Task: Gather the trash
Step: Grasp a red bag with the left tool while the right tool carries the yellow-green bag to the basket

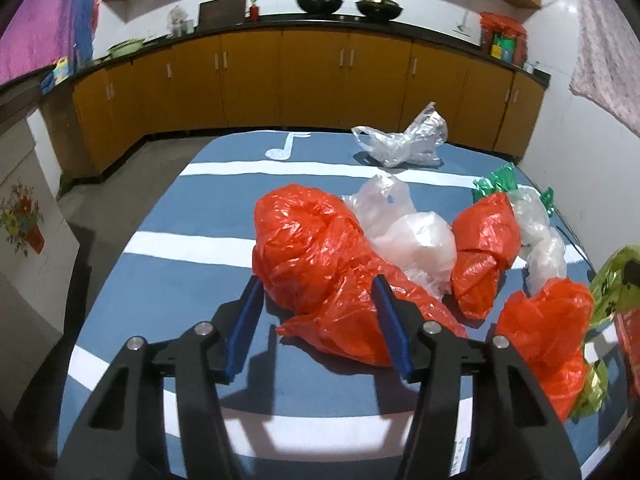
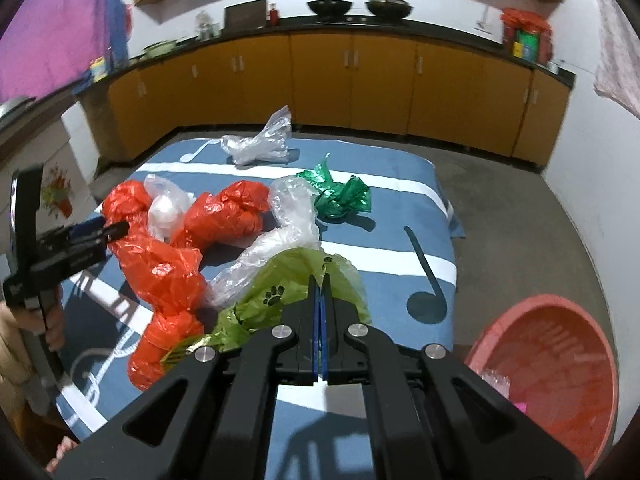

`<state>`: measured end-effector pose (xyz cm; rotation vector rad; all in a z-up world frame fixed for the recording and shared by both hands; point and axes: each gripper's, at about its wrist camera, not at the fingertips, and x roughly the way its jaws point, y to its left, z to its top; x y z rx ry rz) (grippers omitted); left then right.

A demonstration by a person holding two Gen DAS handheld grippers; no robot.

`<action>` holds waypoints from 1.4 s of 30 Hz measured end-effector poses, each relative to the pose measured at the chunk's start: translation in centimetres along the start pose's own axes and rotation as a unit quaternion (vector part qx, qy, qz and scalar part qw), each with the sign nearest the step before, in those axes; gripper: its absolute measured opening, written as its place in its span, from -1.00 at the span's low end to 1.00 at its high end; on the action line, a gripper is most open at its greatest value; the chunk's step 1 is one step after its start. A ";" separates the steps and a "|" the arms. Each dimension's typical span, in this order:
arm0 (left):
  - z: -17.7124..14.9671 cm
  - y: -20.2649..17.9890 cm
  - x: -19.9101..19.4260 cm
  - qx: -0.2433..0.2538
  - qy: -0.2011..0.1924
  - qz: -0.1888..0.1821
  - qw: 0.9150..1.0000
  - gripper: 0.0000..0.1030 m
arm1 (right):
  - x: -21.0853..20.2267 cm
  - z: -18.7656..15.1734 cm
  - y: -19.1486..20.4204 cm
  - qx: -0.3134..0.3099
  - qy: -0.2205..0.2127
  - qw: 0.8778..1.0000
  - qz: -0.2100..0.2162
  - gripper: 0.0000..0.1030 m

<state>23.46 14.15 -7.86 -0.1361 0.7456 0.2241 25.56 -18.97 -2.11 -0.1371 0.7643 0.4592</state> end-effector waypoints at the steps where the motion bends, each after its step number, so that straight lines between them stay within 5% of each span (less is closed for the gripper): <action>1: 0.1 0.1 0.0 -0.008 0.002 0.001 1.000 0.08 | 0.3 0.2 -0.5 0.003 0.003 1.000 0.004 -0.98; 12: 1.6 -0.8 1.0 -0.002 0.009 0.001 1.000 0.08 | 1.3 1.0 -1.2 0.003 0.014 1.000 0.016 -0.98; 19: 1.3 -0.8 1.7 0.002 0.026 -0.011 1.000 -0.54 | 0.0 0.9 -0.5 0.005 0.013 1.000 0.011 -0.98; 23: 1.1 -0.6 0.8 0.003 0.016 -0.013 1.000 -0.65 | -1.0 0.6 -0.7 0.007 0.009 1.000 0.007 -0.98; 42: 2.4 -1.2 -8.4 0.017 -0.065 -0.020 0.998 -0.69 | -7.3 0.2 -2.9 0.037 -0.059 0.997 -0.032 -0.98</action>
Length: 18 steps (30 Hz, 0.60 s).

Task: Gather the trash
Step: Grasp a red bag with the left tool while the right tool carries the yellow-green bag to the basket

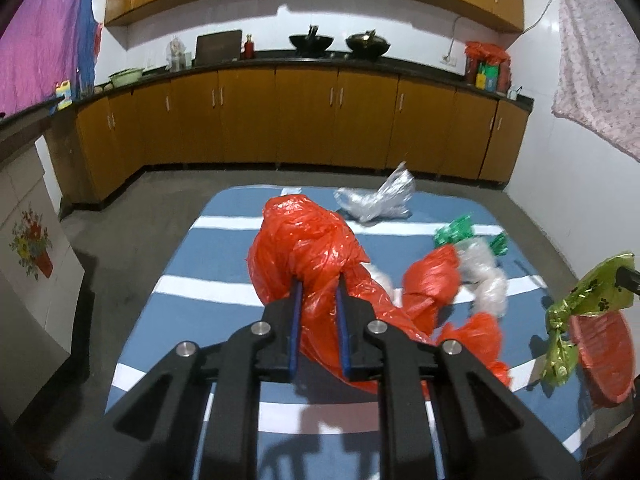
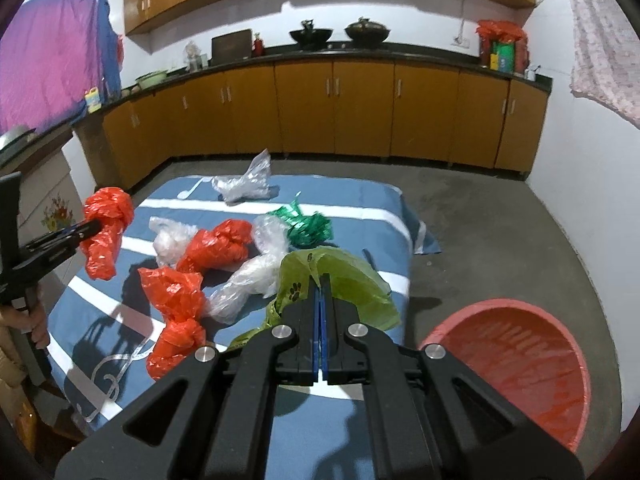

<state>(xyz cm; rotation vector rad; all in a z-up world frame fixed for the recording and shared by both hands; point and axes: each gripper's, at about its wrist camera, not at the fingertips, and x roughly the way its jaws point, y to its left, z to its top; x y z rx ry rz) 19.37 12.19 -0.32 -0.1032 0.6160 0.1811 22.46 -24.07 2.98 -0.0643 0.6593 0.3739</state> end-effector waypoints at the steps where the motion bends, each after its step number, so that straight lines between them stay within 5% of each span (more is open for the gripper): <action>1: 0.3 -0.6 -0.5 0.002 -0.005 -0.008 1.000 -0.69 | -0.4 0.1 -0.5 0.003 -0.004 1.000 -0.006 -0.98; 9: 2.0 -8.2 -2.8 0.042 -0.026 -0.085 0.995 -0.69 | -4.6 -0.4 -5.6 0.031 -0.029 0.996 -0.074 -0.98; 18: 1.4 -19.3 -3.1 0.089 -0.021 -0.188 0.978 -0.69 | -7.6 -3.1 -12.4 0.085 -0.032 0.982 -0.167 -0.98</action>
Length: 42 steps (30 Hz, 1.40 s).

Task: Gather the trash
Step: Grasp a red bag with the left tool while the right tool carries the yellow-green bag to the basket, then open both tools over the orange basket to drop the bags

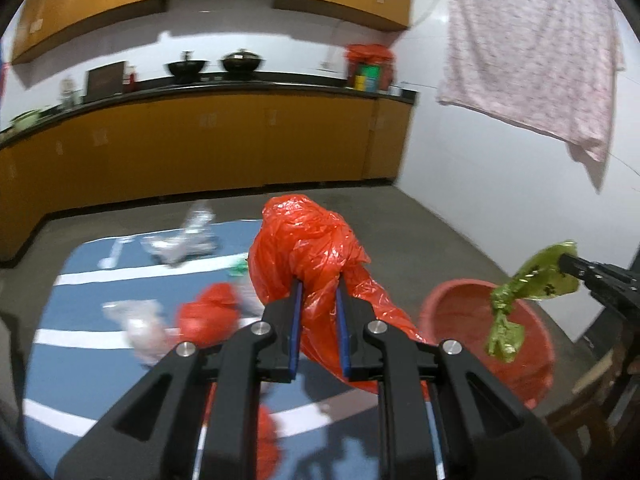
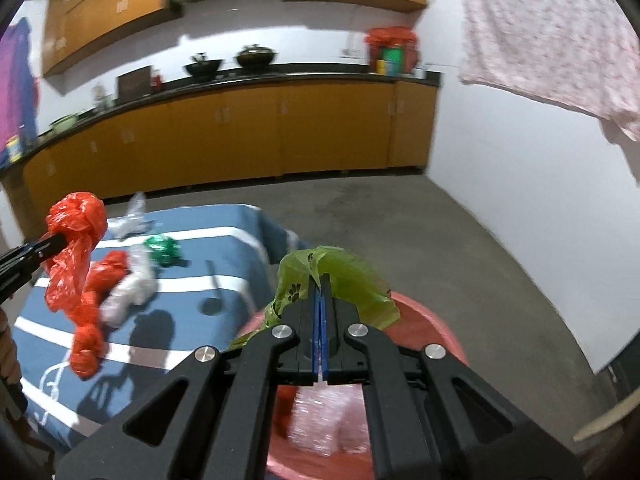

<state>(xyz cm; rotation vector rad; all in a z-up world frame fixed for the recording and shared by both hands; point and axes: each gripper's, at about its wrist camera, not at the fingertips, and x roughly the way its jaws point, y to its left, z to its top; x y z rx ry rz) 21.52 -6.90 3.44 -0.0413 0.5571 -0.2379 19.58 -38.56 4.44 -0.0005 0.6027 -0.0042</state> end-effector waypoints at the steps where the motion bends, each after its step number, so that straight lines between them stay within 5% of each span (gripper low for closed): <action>1: 0.0 -1.4 0.5 0.007 0.002 -0.013 1.000 -0.69 | 0.1 -0.3 -0.8 0.006 0.002 1.000 -0.010 -0.98; 13: -3.1 -13.5 6.7 0.070 0.054 -0.111 0.990 -0.69 | 1.0 -2.6 -5.7 0.079 0.030 0.996 -0.010 -0.95; 14: -3.3 -14.1 7.1 0.075 0.059 -0.115 0.989 -0.67 | 1.0 -2.7 -5.8 0.082 0.032 0.996 -0.007 -0.85; 17: -4.1 -15.3 8.1 0.086 0.070 -0.123 0.986 -0.55 | 0.7 -3.1 -6.1 0.091 0.024 0.996 -0.008 -0.11; 22: -5.0 -15.6 9.1 0.084 0.081 -0.124 0.986 -0.24 | -0.2 -3.7 -7.1 0.098 0.018 0.995 -0.026 -0.02; 30: -4.4 -11.3 7.4 0.048 0.064 -0.091 0.993 0.00 | -1.4 -2.4 -5.2 0.080 -0.008 0.997 -0.005 -0.02; 36: -3.6 -3.3 3.2 0.013 0.024 -0.007 1.000 0.11 | -1.0 -1.6 2.3 0.026 -0.018 0.997 0.074 -0.02; 42: -3.3 6.0 -0.5 -0.013 0.007 0.096 0.995 0.14 | -0.4 -1.6 10.0 -0.004 -0.013 0.989 0.147 -0.02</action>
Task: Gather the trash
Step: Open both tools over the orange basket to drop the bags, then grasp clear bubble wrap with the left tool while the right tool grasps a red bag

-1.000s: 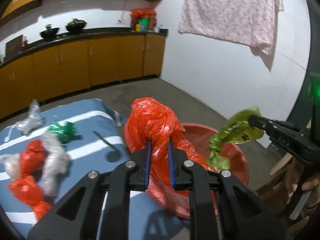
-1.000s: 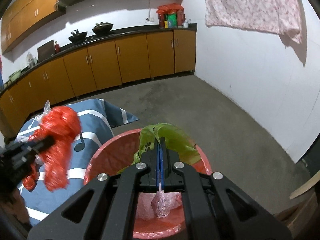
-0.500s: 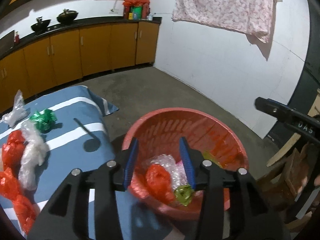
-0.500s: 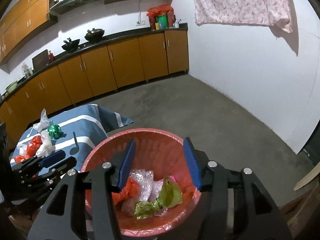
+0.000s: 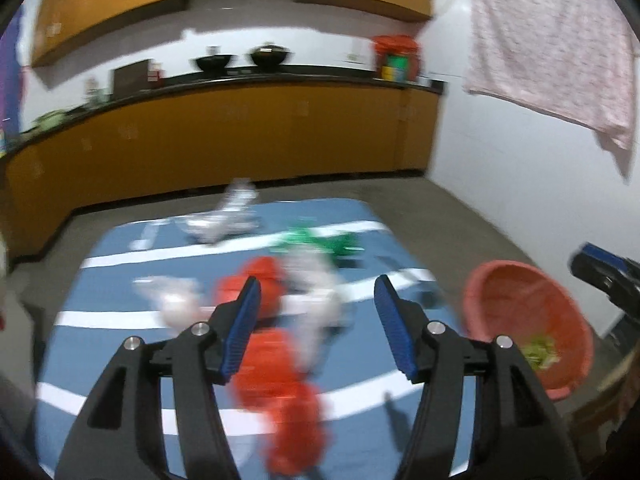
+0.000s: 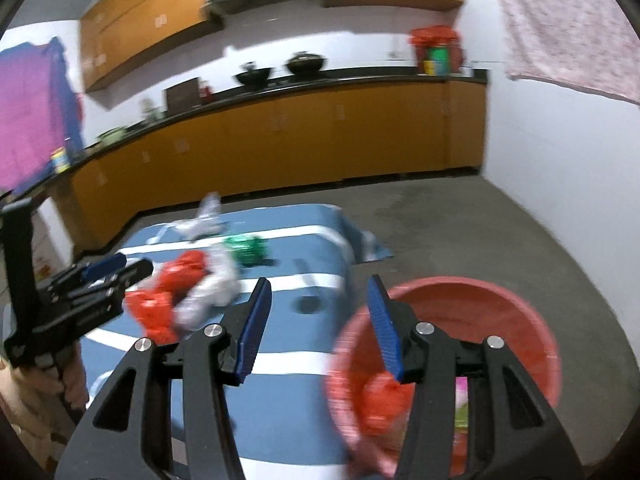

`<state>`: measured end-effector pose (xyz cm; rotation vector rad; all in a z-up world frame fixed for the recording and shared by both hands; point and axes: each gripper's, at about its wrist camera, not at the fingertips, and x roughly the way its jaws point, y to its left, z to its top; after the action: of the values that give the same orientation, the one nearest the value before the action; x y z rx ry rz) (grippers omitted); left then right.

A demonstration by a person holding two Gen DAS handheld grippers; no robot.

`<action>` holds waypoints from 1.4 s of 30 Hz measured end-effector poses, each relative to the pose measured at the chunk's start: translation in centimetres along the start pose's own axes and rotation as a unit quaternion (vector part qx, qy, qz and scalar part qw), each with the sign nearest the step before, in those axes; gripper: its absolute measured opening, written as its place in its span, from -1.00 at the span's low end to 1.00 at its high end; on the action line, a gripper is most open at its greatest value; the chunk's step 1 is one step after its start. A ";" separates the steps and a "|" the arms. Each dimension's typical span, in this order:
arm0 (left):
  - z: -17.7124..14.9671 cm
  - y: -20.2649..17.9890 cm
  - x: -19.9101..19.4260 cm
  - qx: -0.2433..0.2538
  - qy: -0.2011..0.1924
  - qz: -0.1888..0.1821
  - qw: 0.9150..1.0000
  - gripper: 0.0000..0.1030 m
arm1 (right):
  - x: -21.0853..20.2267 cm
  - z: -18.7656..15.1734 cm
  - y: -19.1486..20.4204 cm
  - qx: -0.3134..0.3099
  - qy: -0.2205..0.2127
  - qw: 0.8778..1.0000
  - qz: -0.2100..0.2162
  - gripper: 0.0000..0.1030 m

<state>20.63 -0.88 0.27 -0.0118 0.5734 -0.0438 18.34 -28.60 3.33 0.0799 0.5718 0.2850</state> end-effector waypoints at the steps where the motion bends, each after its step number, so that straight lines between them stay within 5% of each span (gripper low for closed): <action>1: 0.0 1.6 -0.2 -0.006 -0.001 0.015 1.000 0.16 | 0.6 -0.2 1.2 0.000 0.005 1.000 0.012 -0.02; 10: -1.7 13.5 -1.6 -0.051 0.008 0.115 0.992 0.24 | 3.9 -2.4 8.4 -0.008 0.050 0.998 0.048 0.08; 19: -4.2 18.6 -1.8 -0.083 0.025 0.132 0.987 0.24 | 8.4 -4.9 14.2 -0.017 0.097 0.993 0.064 0.09; 31: -4.8 20.0 -0.6 -0.104 0.031 0.130 0.986 0.30 | 12.0 -7.2 16.6 -0.046 0.136 0.988 0.049 0.08; 34: -4.8 19.7 -0.2 -0.105 0.033 0.126 0.986 0.30 | 12.3 -7.7 16.6 -0.051 0.144 0.987 0.050 -0.26; 42: -3.9 17.4 1.3 -0.096 0.032 0.103 0.989 0.39 | 9.5 -6.8 15.3 -0.049 0.122 0.990 0.060 -0.35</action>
<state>20.24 16.46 -4.13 -0.1393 0.6398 0.2127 18.52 -11.23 -4.93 -0.0158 0.7956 0.4433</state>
